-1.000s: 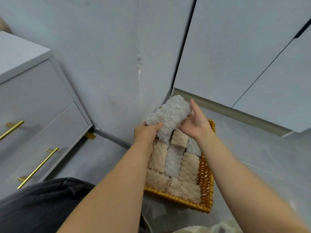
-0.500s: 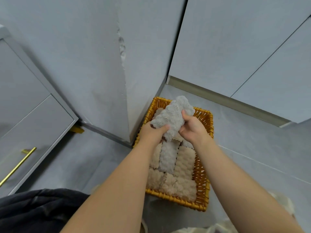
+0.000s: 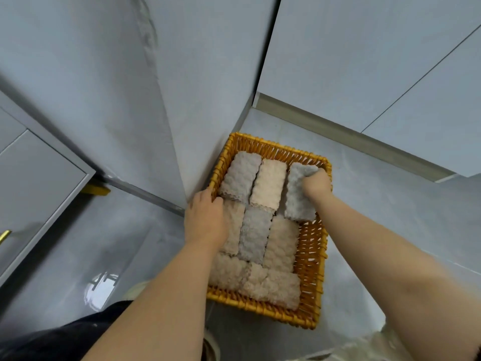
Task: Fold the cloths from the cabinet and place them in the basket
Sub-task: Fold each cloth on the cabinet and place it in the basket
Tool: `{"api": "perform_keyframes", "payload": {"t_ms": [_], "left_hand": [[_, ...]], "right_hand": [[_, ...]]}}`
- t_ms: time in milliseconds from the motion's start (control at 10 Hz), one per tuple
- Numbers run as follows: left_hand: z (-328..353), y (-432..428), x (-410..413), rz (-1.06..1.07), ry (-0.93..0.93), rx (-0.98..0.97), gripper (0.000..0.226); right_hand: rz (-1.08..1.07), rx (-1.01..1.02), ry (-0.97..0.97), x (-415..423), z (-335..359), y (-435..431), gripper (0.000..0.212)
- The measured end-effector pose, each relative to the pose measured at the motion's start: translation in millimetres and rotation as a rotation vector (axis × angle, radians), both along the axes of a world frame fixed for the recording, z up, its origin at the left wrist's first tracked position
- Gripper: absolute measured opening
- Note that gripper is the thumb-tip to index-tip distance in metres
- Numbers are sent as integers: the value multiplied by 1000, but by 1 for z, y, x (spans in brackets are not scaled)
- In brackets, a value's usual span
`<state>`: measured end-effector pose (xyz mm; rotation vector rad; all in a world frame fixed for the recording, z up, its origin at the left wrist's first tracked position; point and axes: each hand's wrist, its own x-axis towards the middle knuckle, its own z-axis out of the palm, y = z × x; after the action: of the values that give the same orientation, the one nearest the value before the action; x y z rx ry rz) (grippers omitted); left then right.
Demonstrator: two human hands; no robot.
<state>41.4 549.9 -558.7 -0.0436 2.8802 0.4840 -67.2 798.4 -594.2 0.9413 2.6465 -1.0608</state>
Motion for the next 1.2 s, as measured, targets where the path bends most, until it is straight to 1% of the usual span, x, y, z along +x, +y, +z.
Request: {"api": "perform_keyframes", "payload": {"t_ms": [100, 200, 300, 400, 500, 600, 700, 800, 900, 1000, 1100, 1200], "left_hand": [[5, 1, -2, 296, -77, 100, 26], [3, -1, -4, 448, -163, 124, 23], [-9, -6, -6, 413, -212, 82, 12], [-16, -11, -11, 375, -241, 56, 11], [-17, -11, -14, 348, -248, 41, 10], [-18, -12, -14, 339, -251, 29, 9], [-18, -11, -14, 332, -256, 28, 6], [-17, -11, -15, 327, -268, 14, 9], [-18, -12, -16, 320, -278, 1, 12], [-20, -12, -19, 308, -285, -11, 14], [-19, -15, -20, 309, -297, -9, 22], [-19, -19, -17, 266, -271, 27, 18]], "right_hand": [[-113, -142, -39, 0, -7, -7, 32], [56, 187, -212, -6, -14, -10, 36], [-101, 76, -85, -5, -19, -12, 36], [0, 262, 8, -5, -32, -9, 38], [252, 548, 222, 7, -45, -8, 41], [432, 652, 318, 20, -50, -9, 38], [582, 724, 268, 27, -53, -13, 38], [604, 708, 79, 29, -63, -9, 44], [531, 563, -103, 32, -78, -7, 55], [515, 453, -204, 30, -84, -12, 57], [548, 414, -282, 24, -81, -10, 57], [541, 380, -272, 21, -74, -7, 57]]}}
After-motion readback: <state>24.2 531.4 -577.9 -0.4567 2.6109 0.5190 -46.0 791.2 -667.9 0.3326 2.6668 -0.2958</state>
